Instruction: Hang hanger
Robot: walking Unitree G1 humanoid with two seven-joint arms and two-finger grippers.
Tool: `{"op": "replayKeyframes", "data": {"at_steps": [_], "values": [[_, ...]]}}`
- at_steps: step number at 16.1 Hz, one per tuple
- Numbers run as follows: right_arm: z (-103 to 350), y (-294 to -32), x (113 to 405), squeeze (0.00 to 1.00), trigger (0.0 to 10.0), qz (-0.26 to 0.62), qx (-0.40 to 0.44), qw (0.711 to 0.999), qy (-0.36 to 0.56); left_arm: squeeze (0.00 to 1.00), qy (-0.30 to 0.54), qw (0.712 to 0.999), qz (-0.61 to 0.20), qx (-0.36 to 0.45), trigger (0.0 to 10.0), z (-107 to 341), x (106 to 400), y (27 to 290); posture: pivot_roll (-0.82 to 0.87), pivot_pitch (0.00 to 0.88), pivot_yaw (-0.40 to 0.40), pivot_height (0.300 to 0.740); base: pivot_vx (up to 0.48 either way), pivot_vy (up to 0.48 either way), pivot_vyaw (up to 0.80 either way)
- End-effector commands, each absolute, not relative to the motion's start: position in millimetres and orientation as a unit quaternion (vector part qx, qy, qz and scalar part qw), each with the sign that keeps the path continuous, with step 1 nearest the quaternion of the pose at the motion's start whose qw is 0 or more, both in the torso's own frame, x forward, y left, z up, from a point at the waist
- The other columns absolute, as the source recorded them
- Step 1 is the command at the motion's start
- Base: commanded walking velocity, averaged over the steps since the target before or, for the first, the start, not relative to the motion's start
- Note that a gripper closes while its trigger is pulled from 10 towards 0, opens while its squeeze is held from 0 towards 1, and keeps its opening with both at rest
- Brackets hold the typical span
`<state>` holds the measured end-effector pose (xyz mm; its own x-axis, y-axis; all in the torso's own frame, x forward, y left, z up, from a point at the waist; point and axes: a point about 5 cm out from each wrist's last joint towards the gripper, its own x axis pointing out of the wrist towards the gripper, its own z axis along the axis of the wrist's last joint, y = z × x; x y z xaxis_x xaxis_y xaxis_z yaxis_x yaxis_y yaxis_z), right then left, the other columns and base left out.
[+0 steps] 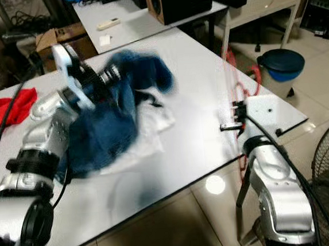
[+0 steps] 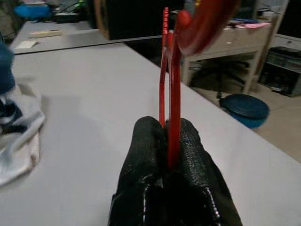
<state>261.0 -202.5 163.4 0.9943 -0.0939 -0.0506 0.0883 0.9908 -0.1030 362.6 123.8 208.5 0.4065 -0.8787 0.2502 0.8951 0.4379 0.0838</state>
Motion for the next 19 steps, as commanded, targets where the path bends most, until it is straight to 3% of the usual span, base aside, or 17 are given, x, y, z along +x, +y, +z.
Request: {"op": "replayKeyframes", "data": {"at_steps": [1,3,5,6,8,9,10,12,14,15,16,17,18,19], "values": [[166.5,-200.9,263.7,0.0,10.0,-0.045,-0.052,0.997,0.016,0.0,-0.051,0.827,-0.556,0.056,0.0,179.5,352.5,134.1,-0.07,0.0,0.126,0.74,0.0,0.0,0.0],[164.4,-196.8,265.1,0.0,10.0,-0.037,-0.054,0.998,0.02,0.0,0.031,0.797,-0.578,0.171,0.0,145.3,338.8,147.5,-0.07,0.0,0.126,0.74,0.0,0.0,0.0],[164.1,-191.2,265.3,0.0,10.0,-0.025,-0.054,0.998,0.019,0.0,0.081,0.777,-0.598,0.179,0.0,130.0,326.4,161.9,-0.07,0.0,0.125,0.74,0.0,0.0,0.0],[164.1,-189.9,265.1,0.0,10.0,-0.023,-0.053,0.998,0.019,0.0,0.154,0.743,-0.617,0.209,0.0,120.0,314.0,181.1,-0.07,0.0,0.124,0.74,0.0,0.0,0.0],[163.7,-190.0,265.1,0.0,10.0,-0.023,-0.053,0.998,0.019,0.0,0.21,0.726,-0.612,0.232,0.0,113.7,308.0,198.4,-0.06,0.0,0.122,0.74,0.0,0.0,0.0],[162.8,-188.7,265.5,0.0,10.0,-0.018,-0.053,0.998,0.02,0.0,0.26,0.737,-0.547,0.3,0.0,113.8,312.2,235.5,-0.06,0.0,0.12,0.74,0.0,0.0,0.0],[162.8,-188.3,265.6,0.0,10.0,-0.016,-0.053,0.998,0.02,0.0,0.264,0.738,-0.537,0.311,0.0,115.0,312.9,241.2,-0.06,0.0,0.12,0.74,0.0,0.0,0.0],[161.9,-185.1,266.1,0.0,10.0,-0.009,-0.055,0.998,0.021,0.0,0.268,0.775,-0.414,0.396,0.0,137.2,324.1,281.8,-0.05,0.0,0.109,0.74,0.0,0.0,0.0],[161.8,-184.4,267.8,0.0,10.0,-0.007,-0.054,0.998,0.022,0.0,0.235,0.802,-0.322,0.445,0.0,153.9,336.3,293.8,-0.04,0.0,0.101,0.74,0.0,0.0,0.0],[162.0,-183.7,268.6,0.0,10.0,-0.005,-0.054,0.998,0.021,0.0,0.213,0.812,-0.283,0.464,3.3,160.7,342.6,294.6,-0.04,0.0,0.101,0.74,0.0,0.0,0.0],[162.4,-182.4,270.3,0.0,10.0,-0.001,-0.055,0.998,0.021,0.0,0.176,0.837,-0.224,0.468,10.0,170.9,353.4,292.3,-0.04,0.0,0.101,0.74,0.0,0.0,0.0],[162.6,-182.0,270.9,0.0,10.0,0.0,-0.055,0.998,0.02,0.0,0.164,0.841,-0.203,0.474,10.0,174.0,357.2,291.8,-0.04,0.0,0.101,0.74,0.0,0.0,0.0],[163.7,-181.6,271.1,0.0,10.0,0.002,-0.055,0.998,0.019,0.0,0.136,0.867,-0.179,0.445,10.0,180.6,362.8,288.8,-0.04,0.0,0.1,0.74,0.0,0.0,0.0],[163.1,-182.5,270.8,0.0,10.0,0.003,-0.056,0.998,0.02,1.0,0.1,0.916,-0.178,0.346,10.0,190.0,368.6,281.3,-0.04,0.0,0.1,0.74,0.0,0.0,0.0]]}}
